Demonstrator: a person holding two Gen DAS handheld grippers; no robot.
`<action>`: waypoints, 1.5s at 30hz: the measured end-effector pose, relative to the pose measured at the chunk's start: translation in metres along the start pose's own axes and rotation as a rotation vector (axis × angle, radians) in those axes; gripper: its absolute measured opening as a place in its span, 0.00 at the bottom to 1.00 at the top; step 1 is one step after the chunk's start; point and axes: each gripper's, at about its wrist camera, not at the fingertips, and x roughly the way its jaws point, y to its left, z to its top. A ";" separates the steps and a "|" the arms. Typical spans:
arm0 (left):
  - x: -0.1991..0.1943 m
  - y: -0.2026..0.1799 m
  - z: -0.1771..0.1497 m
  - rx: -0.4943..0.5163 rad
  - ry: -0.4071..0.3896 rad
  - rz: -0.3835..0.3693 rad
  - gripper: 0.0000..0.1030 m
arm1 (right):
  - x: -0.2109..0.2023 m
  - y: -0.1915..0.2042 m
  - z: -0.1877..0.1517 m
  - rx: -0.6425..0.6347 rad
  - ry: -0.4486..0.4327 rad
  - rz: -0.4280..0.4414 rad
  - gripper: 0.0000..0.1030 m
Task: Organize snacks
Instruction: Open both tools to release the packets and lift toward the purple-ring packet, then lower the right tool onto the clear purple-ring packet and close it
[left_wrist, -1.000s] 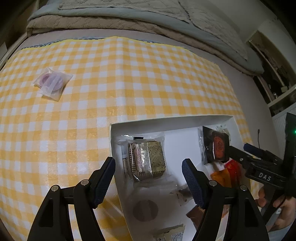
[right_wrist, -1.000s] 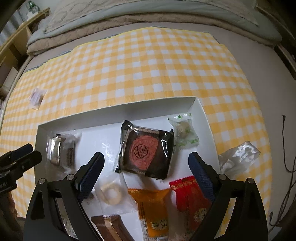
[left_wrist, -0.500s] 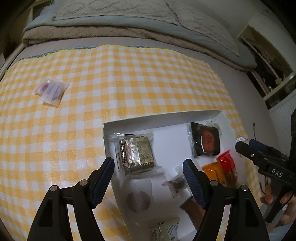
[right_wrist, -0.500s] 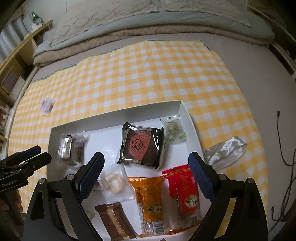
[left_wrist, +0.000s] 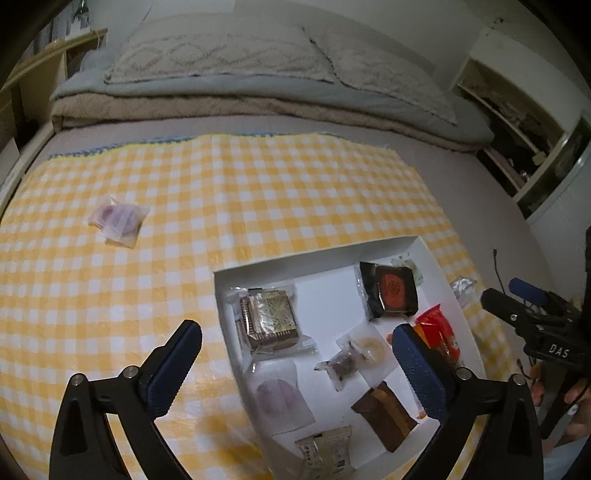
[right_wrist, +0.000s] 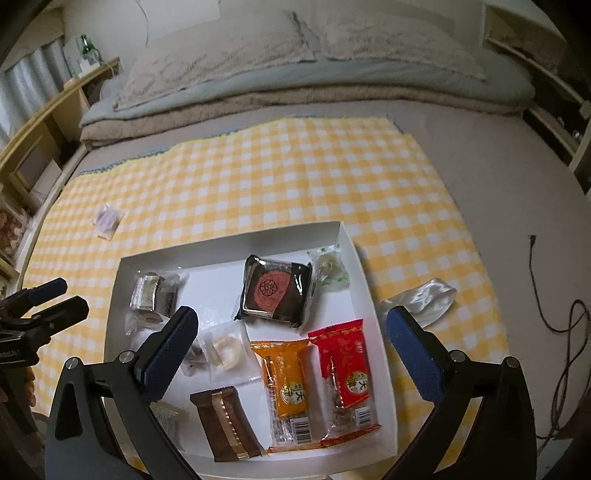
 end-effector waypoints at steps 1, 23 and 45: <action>-0.004 0.001 -0.001 0.000 -0.007 0.002 1.00 | -0.006 0.001 0.000 -0.003 -0.016 -0.004 1.00; -0.089 0.061 -0.012 -0.032 -0.154 0.086 1.00 | -0.049 0.052 0.009 -0.058 -0.188 0.050 1.00; -0.065 0.199 0.083 0.055 -0.182 0.186 1.00 | 0.054 0.201 0.090 -0.047 -0.112 0.246 1.00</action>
